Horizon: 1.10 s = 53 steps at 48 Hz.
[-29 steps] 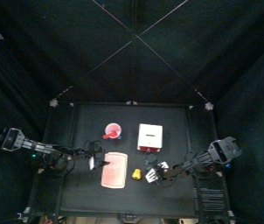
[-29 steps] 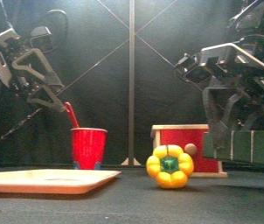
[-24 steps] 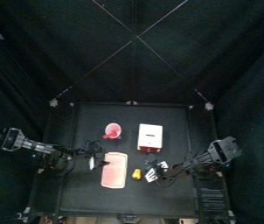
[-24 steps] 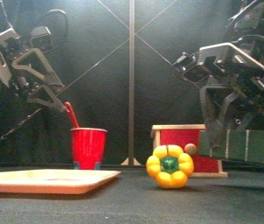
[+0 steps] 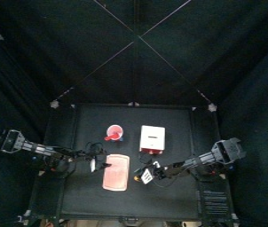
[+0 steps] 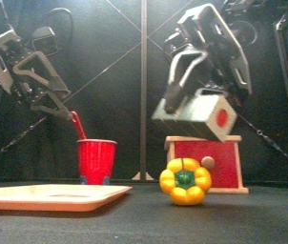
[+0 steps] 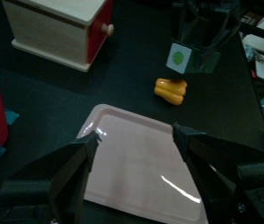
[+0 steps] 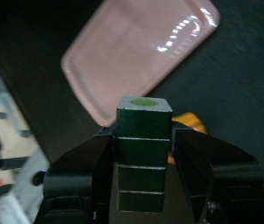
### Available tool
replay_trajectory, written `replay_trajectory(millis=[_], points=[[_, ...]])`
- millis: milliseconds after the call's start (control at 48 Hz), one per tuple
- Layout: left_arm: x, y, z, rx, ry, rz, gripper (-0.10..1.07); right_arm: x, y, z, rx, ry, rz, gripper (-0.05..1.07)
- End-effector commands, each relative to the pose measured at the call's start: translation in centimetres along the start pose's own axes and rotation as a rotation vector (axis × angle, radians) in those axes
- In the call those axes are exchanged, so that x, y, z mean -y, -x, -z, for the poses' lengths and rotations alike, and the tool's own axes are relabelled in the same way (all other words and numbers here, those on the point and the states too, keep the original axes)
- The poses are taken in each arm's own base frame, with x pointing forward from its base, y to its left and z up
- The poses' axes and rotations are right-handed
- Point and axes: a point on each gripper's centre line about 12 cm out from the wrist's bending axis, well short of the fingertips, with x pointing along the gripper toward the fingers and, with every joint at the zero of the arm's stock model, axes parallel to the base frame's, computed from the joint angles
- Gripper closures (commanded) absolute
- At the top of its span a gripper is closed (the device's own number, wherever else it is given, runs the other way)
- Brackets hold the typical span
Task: Place sushi roll on plate
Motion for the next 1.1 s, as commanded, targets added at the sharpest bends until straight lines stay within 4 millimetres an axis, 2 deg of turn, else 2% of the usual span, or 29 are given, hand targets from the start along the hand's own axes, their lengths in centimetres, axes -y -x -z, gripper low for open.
replay_trajectory(millis=[0,188,583,896,1083], points=[[0.0,0.0,-0.6,0.019,0.002,-0.002,-0.02,-1.7,-0.3,-1.6,0.017,-0.019,-0.137,0.42],[0.1,0.0,-0.5,0.017,0.003,0.001,-0.02,-1.5,-2.5,-2.2,0.014,-0.038,-0.153,0.42],[0.1,0.0,-0.3,0.011,0.010,0.002,-0.02,-1.2,-4.2,-5.3,0.074,-0.165,-0.074,0.41],[0.2,0.0,-0.4,0.013,0.008,0.003,-0.02,-0.5,-6.6,-5.3,0.061,-0.277,-0.003,0.39],[0.2,0.0,-0.3,0.012,0.008,0.004,-0.02,0.3,-6.8,-4.9,0.056,-0.275,0.058,0.29]])
